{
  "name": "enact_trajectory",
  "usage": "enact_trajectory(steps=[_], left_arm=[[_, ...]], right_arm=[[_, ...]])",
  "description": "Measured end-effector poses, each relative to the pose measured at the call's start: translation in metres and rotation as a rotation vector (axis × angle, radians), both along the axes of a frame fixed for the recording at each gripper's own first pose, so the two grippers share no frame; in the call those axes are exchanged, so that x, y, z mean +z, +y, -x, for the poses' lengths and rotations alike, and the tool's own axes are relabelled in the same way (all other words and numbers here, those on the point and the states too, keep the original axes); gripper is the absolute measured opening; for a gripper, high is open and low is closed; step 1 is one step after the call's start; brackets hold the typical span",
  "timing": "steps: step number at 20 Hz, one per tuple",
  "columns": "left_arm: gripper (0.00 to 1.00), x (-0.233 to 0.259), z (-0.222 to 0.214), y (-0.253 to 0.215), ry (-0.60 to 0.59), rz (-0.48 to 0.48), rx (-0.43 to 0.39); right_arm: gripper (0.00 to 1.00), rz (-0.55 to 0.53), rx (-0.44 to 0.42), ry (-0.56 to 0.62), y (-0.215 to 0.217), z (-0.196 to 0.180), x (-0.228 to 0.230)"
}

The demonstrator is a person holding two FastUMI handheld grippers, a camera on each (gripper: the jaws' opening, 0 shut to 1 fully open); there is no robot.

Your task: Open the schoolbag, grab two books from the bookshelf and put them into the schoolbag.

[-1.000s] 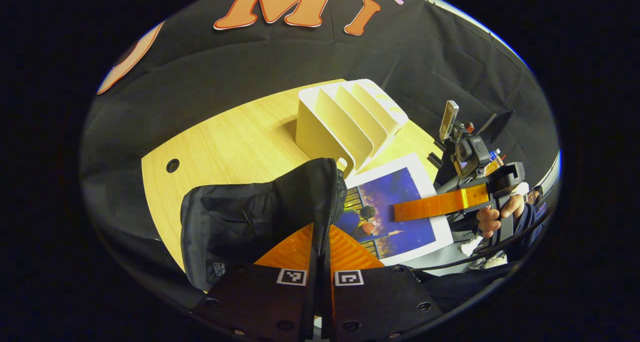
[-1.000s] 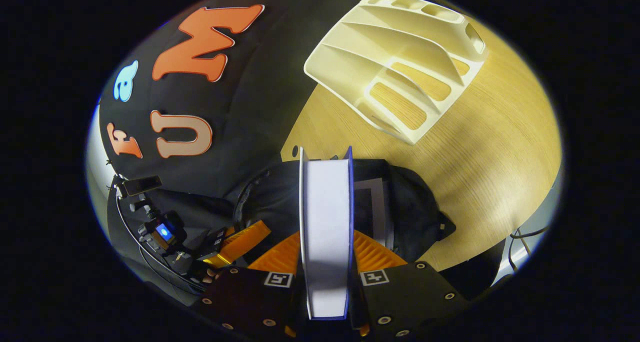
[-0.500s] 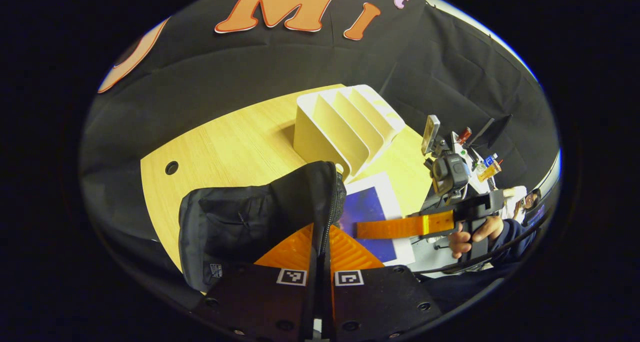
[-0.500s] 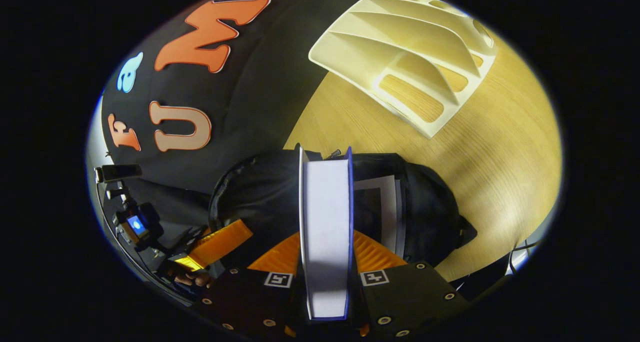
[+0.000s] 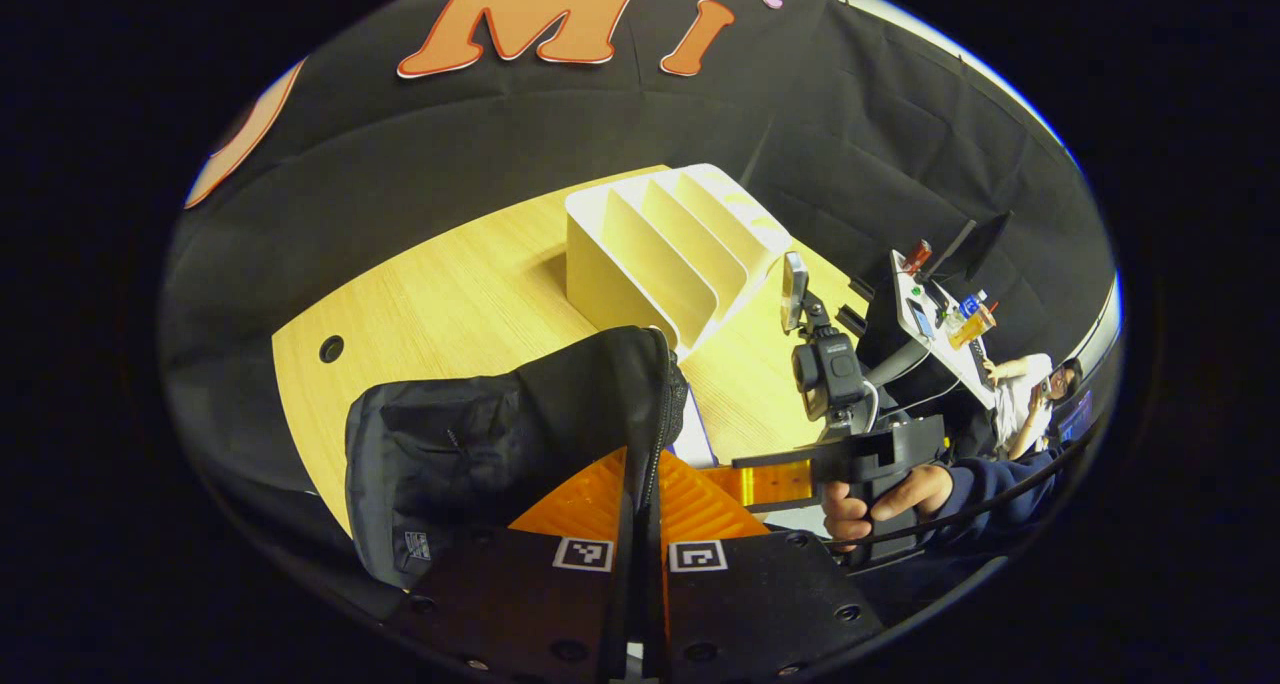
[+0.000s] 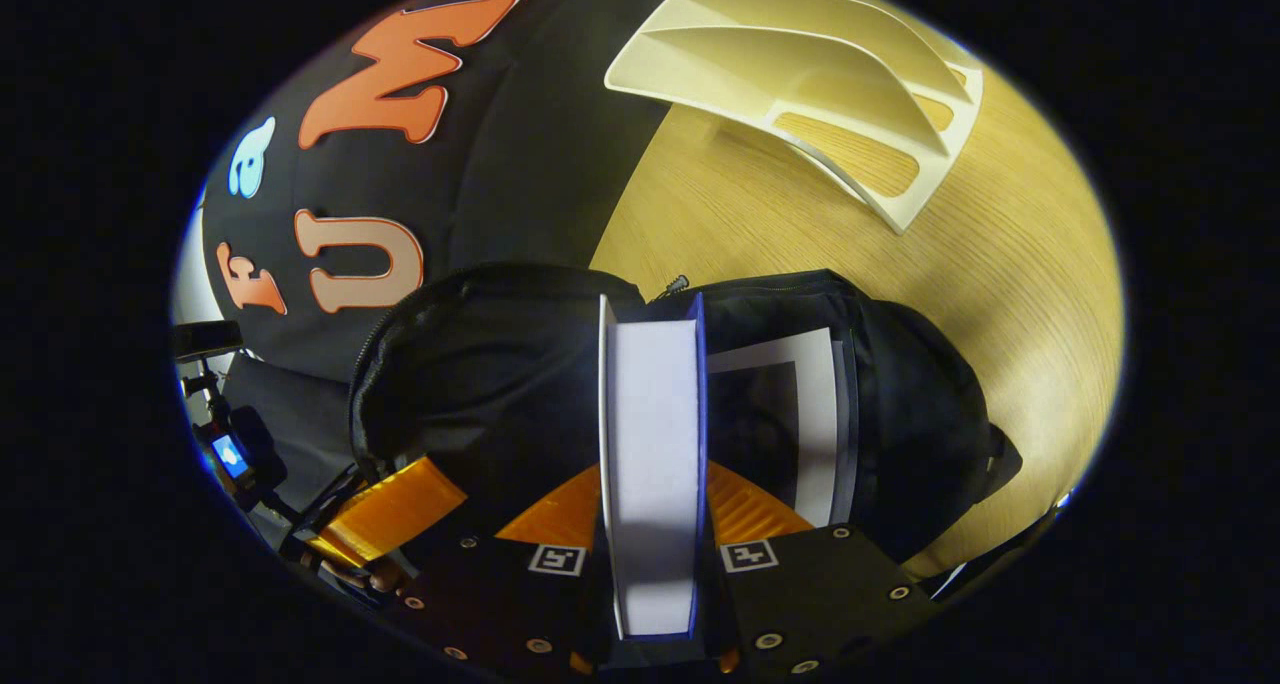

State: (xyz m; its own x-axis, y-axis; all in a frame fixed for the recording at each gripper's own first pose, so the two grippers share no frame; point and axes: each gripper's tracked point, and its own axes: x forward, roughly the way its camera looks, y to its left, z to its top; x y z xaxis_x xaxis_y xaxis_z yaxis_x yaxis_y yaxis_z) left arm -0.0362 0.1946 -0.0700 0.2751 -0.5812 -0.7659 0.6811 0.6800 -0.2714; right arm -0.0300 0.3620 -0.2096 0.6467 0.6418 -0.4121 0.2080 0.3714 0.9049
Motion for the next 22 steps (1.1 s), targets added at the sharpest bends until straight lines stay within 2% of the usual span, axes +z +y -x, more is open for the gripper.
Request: enact_trajectory(steps=[9,11,13,14,15,16,17,18,20,22], left_arm=[[0.07,0.002,0.003,-0.006,-0.007,-0.011,-0.020],[0.07,0.002,0.001,-0.004,-0.005,-0.011,0.003],[0.07,0.002,-0.003,0.000,-0.013,-0.021,0.032],[0.07,0.001,-0.006,0.001,-0.016,-0.028,0.050],[0.06,0.000,-0.007,0.003,-0.019,-0.034,0.075],[0.07,0.000,-0.009,0.003,-0.017,-0.034,0.100],[0.07,-0.002,-0.007,0.003,-0.014,-0.039,0.120],[0.07,-0.005,-0.006,0.001,-0.007,-0.042,0.142],[0.07,-0.011,-0.002,-0.001,0.004,-0.057,0.178],[0.07,-0.016,-0.001,-0.006,0.001,-0.080,0.209]], right_arm=[[0.35,-0.050,0.003,-0.007,0.020,-0.014,-0.012],[0.36,-0.041,0.035,0.011,0.024,-0.011,-0.014],[0.41,0.018,0.087,0.068,0.021,-0.003,-0.024],[0.63,0.046,0.090,0.065,0.014,-0.004,-0.027],[0.54,0.079,0.109,0.075,0.008,0.000,-0.032],[0.56,0.109,0.145,0.090,0.002,0.007,-0.036],[0.59,0.143,0.176,0.091,-0.004,0.012,-0.039],[0.68,0.180,0.201,0.088,-0.011,0.015,-0.043],[0.80,0.234,0.242,0.076,-0.028,0.020,-0.045],[0.87,0.254,0.273,0.052,-0.041,0.019,-0.041]])
